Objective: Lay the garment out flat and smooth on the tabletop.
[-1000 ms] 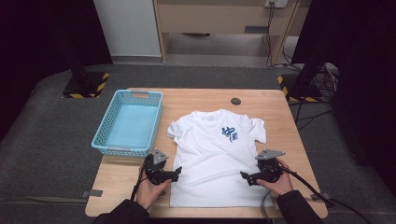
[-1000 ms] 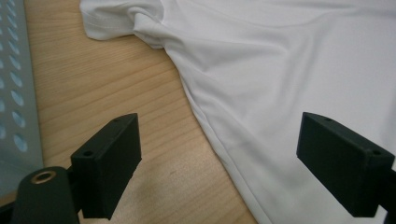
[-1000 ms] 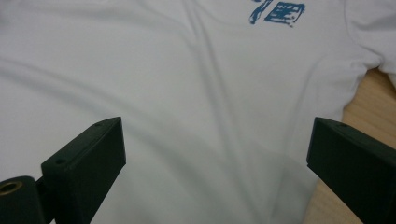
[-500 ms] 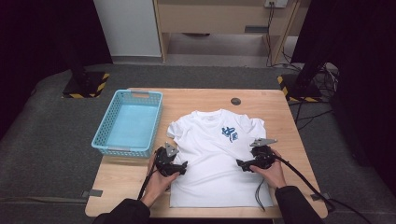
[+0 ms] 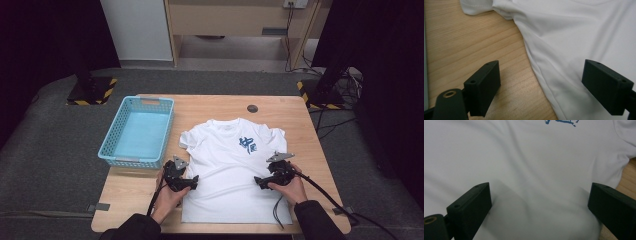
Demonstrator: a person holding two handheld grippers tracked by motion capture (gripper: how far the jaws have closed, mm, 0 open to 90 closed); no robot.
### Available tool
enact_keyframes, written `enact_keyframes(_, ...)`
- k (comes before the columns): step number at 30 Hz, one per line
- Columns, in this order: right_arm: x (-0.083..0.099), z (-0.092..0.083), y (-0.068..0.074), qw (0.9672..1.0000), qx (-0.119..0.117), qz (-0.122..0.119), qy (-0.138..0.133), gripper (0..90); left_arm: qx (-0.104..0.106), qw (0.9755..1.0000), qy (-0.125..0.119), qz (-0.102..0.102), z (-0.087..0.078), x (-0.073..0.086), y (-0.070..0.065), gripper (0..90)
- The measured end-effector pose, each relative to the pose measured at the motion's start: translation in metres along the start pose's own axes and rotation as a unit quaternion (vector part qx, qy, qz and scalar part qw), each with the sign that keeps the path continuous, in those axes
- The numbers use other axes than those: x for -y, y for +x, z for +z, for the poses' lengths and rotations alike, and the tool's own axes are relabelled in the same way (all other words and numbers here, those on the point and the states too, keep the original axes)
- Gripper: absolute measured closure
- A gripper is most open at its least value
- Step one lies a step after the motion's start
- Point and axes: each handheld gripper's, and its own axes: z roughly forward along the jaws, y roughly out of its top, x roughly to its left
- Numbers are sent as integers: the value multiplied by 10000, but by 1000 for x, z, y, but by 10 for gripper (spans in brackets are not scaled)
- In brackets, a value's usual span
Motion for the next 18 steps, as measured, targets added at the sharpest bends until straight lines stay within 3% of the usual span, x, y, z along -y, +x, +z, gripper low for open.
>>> enact_keyframes(3, 0, -4, 1, 10000, 6, -24, -9, 50, 64, 10000, 9, 15, -2, -2, 0, 155)
enact_keyframes(7, -1, -11, 1, 9995, 7, 37, -327, 57, 23, 9995, -327, 6, -4, -12, 2, 161)
enact_keyframes(9, -2, -10, 0, 9995, 51, 61, -317, 56, 6, 9992, -410, -27, -5, -15, 3, 157)
enact_keyframes(13, 0, -4, -1, 9998, 132, -6, -159, 54, 212, 9975, -609, -272, -9, -17, 6, 164)
enact_keyframes(18, -1, -3, -2, 9998, 124, 10, -148, 60, 208, 9985, -509, -25, -8, -22, 3, 182)
